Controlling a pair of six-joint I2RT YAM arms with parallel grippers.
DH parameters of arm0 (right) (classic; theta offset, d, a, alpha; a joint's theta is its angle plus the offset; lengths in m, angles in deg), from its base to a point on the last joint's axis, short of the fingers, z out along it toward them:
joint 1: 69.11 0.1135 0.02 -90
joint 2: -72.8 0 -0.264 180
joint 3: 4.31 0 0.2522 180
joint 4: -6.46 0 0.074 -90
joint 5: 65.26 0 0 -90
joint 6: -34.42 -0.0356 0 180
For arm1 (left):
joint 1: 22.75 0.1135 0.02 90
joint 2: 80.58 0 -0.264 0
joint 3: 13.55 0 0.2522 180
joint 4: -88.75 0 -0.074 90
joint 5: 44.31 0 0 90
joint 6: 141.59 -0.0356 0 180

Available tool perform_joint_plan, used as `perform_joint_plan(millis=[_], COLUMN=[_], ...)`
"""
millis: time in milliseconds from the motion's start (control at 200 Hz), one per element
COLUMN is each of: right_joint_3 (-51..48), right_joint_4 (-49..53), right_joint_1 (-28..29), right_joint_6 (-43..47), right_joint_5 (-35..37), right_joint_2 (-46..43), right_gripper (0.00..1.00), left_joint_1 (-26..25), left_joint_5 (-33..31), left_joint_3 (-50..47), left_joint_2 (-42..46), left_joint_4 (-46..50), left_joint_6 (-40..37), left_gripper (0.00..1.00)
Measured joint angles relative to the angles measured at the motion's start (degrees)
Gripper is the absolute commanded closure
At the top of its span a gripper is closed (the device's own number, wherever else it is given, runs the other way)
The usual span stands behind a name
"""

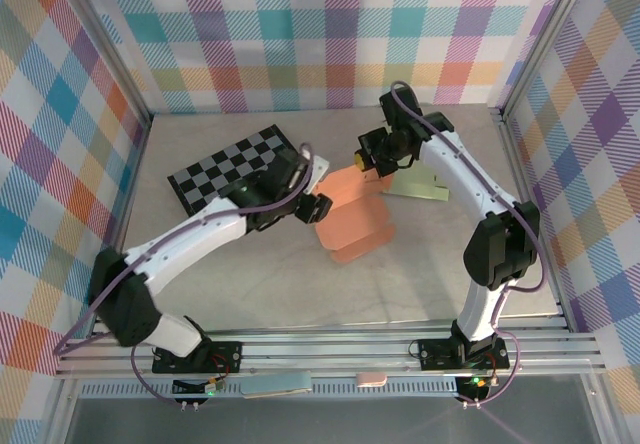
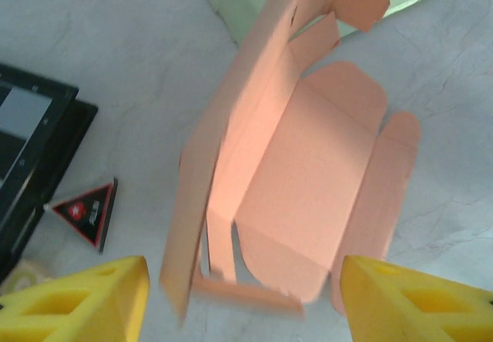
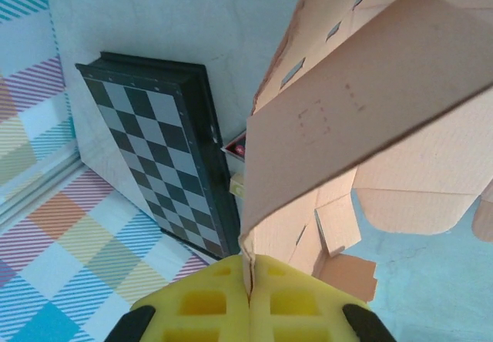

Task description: Fold the paper box

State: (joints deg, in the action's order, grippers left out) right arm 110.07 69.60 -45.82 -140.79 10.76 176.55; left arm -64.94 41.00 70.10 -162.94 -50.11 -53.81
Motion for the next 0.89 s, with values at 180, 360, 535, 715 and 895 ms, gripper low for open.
perform_joint_plan(millis=[180,360,535,715,895], right_joint_3=[0.02,0.02,0.02,0.02,0.02], right_joint_4=[0.83,1.18,1.27,1.29,1.31], right_joint_1=[-0.5,-0.5,-0.57,-1.2,-1.6], right_joint_6=[-1.6,-3.13,-4.44,-4.92,-5.07], right_joint_5=[0.0,-0.07,-0.24,-0.24,-0.26], right_joint_2=[0.37,0.72,0.72,0.72,0.74], right_gripper=[1.0,1.0,1.0,1.0,1.0], left_joint_1=[-1.33,-3.15,-5.05,-5.03,-4.94], left_joint_5=[-3.3,-9.38,-17.07,-22.71,-23.87], left_joint_3=[-4.37,-5.66,-5.66,-6.32,-8.39], left_joint_2=[1.53,-1.77,-5.33,-6.43,-6.43], left_joint_4=[-2.67,-6.99,-8.85,-11.37,-13.79], left_joint_6=[6.84,11.58,13.79,13.42,11.87], left_gripper=[0.29,0.25,0.3,0.42,0.7])
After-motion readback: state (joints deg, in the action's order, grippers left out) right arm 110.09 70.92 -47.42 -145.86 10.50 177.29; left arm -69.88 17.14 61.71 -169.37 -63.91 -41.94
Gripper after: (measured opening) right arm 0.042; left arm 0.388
